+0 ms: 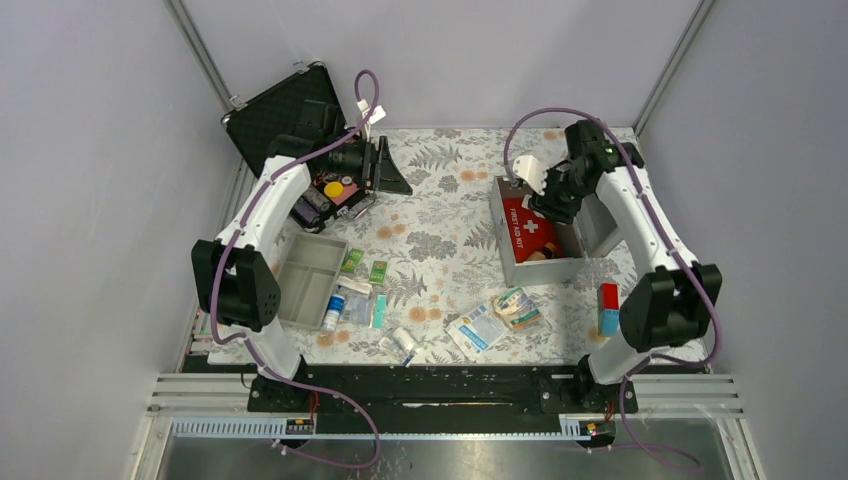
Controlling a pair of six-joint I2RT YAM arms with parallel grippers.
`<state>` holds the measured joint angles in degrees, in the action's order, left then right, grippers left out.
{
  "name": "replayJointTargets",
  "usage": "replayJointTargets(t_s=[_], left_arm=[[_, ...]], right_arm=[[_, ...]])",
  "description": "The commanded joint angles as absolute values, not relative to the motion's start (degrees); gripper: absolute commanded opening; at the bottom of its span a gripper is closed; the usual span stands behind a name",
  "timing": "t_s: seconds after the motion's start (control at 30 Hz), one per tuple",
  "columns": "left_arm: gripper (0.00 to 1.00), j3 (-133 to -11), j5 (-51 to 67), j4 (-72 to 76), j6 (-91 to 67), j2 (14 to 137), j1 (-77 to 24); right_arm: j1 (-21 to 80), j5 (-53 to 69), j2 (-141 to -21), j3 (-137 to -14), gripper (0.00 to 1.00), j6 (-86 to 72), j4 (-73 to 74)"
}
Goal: Organize the medicine kit
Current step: Place the pill bottle in the medicine box.
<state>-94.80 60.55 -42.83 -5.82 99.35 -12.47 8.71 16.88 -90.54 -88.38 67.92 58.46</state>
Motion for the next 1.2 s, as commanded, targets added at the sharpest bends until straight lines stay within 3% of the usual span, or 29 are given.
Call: replayJointTargets(t_s=[0.0,0.17,0.43,1.17], left_arm=[[0.66,-96.4,59.6,-42.2,-4.7,95.6,-12.5],[0.66,-96.0,58.8,-43.8,-3.1,94.5,-12.5],[0.66,-94.3,57.9,-44.1,-2.0,93.6,-12.5],[0.66,-93.3,58.7,-43.1,-3.0,94.9,-12.2]], right_arm=[[8.8,15.6,-94.9,-89.9,0.33,78.3,58.6],[9.0,13.3,-100.0,-91.0,0.32,82.0,57.9],[9.0,9.9,-99.8,-82.5,0.33,93.0,56.4],[9.0,9.6,-102.0,-78.3,0.37,91.9,61.5]])
